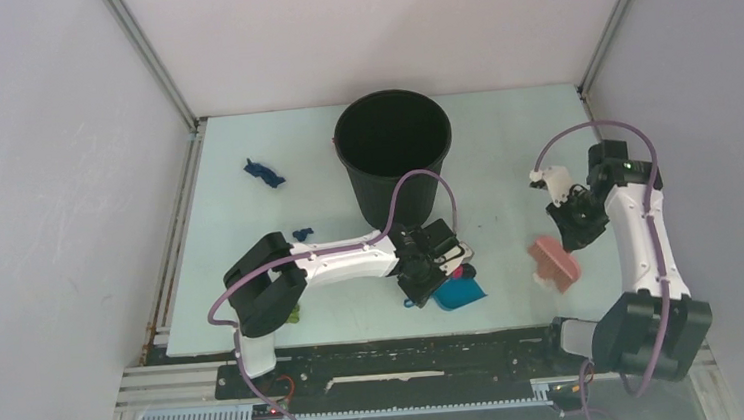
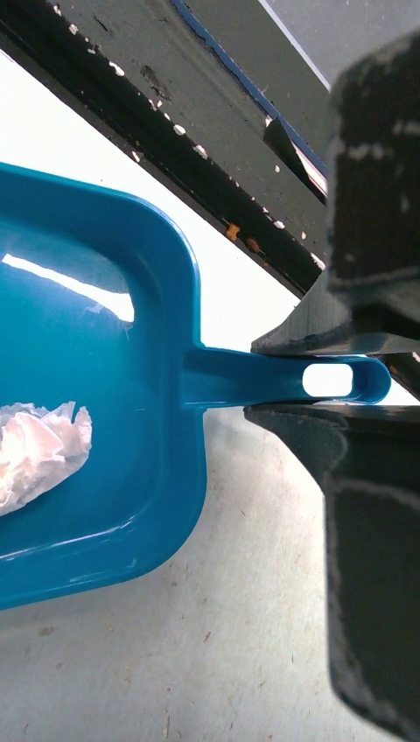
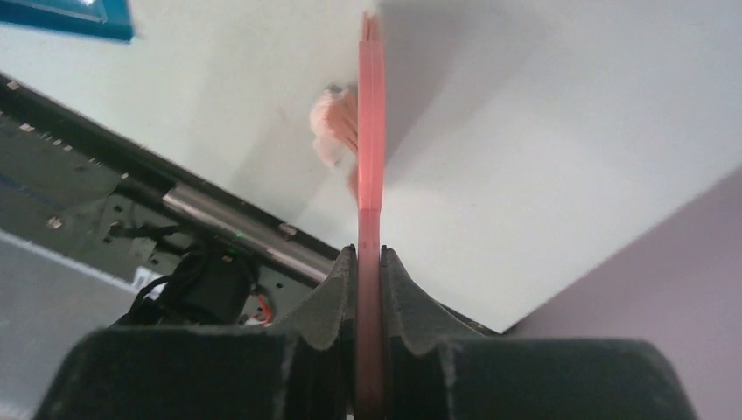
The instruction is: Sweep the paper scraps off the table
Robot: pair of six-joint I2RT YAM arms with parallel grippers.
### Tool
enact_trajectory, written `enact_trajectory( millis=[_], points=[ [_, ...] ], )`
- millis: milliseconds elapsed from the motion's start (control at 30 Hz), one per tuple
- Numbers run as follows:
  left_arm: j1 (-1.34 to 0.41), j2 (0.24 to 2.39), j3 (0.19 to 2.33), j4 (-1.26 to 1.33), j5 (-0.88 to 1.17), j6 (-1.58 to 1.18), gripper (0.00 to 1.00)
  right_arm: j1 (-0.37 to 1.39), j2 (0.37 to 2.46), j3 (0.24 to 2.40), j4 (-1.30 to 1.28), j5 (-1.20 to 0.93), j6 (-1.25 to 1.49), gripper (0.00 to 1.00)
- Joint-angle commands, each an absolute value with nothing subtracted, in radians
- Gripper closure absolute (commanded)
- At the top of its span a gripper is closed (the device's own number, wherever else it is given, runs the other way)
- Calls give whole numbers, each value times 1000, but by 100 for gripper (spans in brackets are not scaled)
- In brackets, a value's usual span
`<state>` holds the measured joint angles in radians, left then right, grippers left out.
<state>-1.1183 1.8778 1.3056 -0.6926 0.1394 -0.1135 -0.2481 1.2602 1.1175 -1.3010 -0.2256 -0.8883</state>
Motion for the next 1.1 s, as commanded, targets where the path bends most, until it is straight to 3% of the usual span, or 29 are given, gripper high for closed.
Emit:
enact_trajectory(
  millis=[0, 267, 567, 767, 1067],
  points=[
    [-1112, 1849, 1330, -712, 168, -112, 100, -263, 1113, 1178, -1192, -159, -868, 100],
    [-1114, 1865, 1341, -741, 113, -98, 100, -458, 969, 1192, -1226, -183, -917, 100],
    [-1114, 1860, 1333, -748, 120, -94, 100, -565, 1188, 1077, -1078, -32, -762, 100],
    [-1114, 1867, 1334, -770, 67, -83, 100, -448, 1208, 1028, -1152, -105, -608, 100],
    [-1109, 1887, 1350, -790, 105, -78, 100, -100, 1250, 1027, -1227, -249, -423, 100]
  ],
)
